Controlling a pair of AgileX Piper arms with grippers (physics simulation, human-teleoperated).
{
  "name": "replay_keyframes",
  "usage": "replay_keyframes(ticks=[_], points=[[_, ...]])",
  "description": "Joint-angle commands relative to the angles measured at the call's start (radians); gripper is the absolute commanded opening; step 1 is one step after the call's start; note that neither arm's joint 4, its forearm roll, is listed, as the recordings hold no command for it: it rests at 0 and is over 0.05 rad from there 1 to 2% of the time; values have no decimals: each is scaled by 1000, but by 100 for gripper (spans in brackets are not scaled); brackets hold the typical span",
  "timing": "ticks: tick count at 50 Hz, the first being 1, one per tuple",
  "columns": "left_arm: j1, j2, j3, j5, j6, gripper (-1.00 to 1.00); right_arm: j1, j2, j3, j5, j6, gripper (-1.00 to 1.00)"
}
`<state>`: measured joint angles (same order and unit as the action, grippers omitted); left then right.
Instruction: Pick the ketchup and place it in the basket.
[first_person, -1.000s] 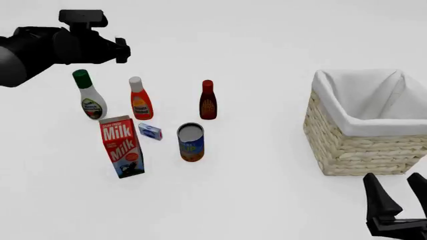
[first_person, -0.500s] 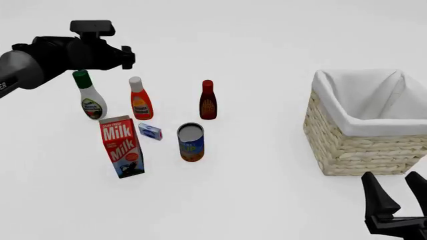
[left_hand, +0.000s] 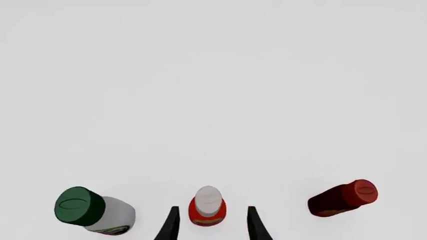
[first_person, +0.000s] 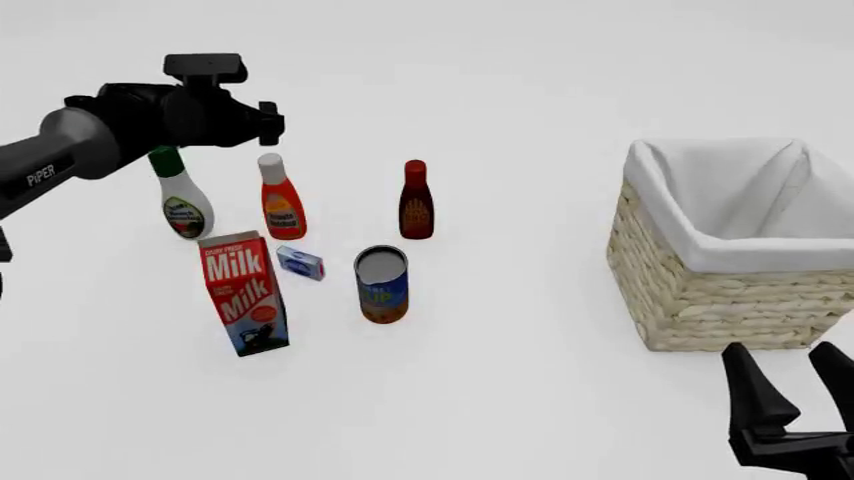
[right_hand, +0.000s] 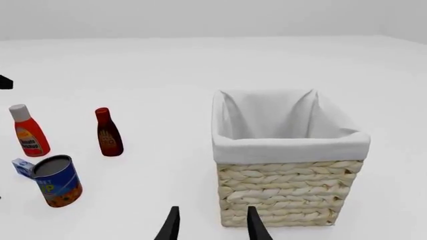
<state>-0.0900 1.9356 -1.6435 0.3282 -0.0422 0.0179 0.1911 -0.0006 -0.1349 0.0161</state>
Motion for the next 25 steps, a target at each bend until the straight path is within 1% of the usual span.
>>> replay_keyframes(ticks=[1,9,10,25], points=[[-5,42,-27,0,-5,100,0,3,0,-4,4,100],[-1,83,-52,-14,22,100,-2,10,0,-7,9,100],[-1,90,-59,-9,14,100,-2,11,0,-8,9,100],[-1,134,-80,-15,14,100,-6,28,0,-20,11,100]])
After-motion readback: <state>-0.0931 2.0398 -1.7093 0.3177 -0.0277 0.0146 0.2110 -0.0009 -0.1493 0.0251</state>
